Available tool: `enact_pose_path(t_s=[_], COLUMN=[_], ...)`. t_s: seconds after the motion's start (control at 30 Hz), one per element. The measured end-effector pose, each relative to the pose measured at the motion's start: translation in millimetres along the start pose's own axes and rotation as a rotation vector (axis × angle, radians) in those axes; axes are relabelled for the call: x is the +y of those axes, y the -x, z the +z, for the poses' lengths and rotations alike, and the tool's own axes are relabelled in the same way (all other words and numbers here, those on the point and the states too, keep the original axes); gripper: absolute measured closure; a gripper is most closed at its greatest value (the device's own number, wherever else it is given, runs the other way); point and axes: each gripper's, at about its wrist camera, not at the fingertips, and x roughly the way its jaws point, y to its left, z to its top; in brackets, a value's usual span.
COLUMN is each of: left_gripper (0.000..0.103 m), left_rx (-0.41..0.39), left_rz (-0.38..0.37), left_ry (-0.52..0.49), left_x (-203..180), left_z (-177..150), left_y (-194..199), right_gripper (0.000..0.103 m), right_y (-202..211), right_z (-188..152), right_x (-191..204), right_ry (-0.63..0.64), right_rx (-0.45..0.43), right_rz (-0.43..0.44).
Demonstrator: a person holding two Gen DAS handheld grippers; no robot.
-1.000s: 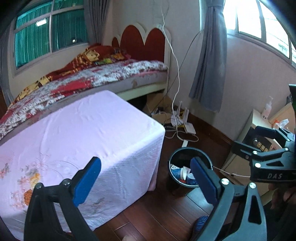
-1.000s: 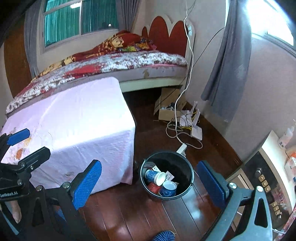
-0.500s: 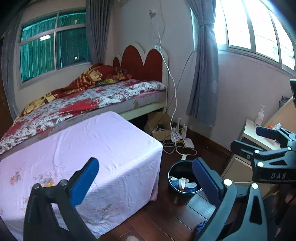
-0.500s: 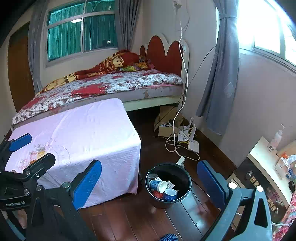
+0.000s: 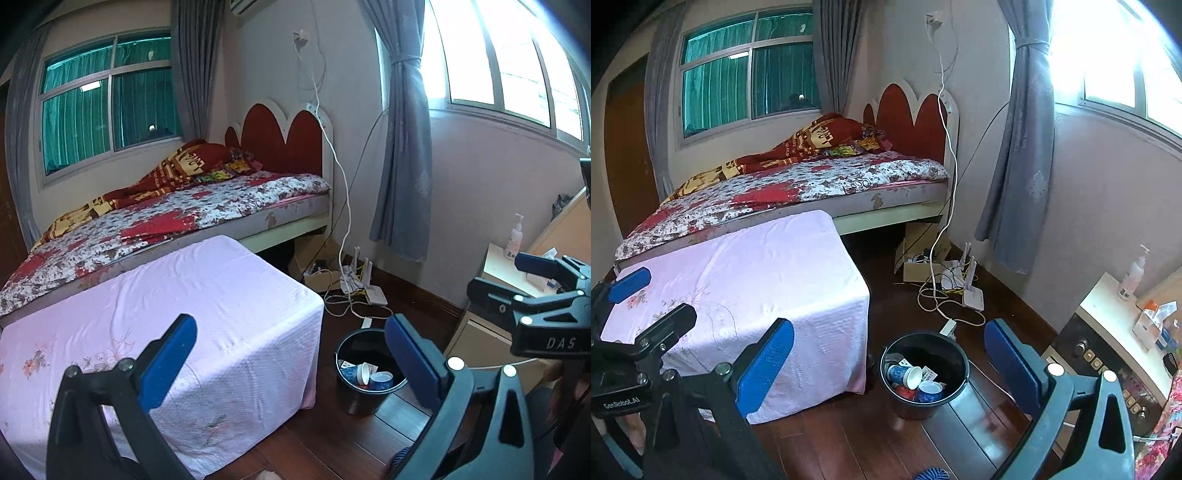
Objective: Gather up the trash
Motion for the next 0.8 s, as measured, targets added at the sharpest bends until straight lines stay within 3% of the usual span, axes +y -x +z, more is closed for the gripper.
enact_pose_path(t_s=[0.8], left_gripper=[0.001], left_rx=[-0.008], left_rz=[-0.002], left_ry=[-0.023], left_x=[-3.2], left_z=[1.3], left_y=[0.6], right_gripper=[0.000], right_y=[-1.8], right_z=[-2.9], right_x=[-2.8], right_ry=[-0.001], right_rx=[0.005], right_rz=[-0.008])
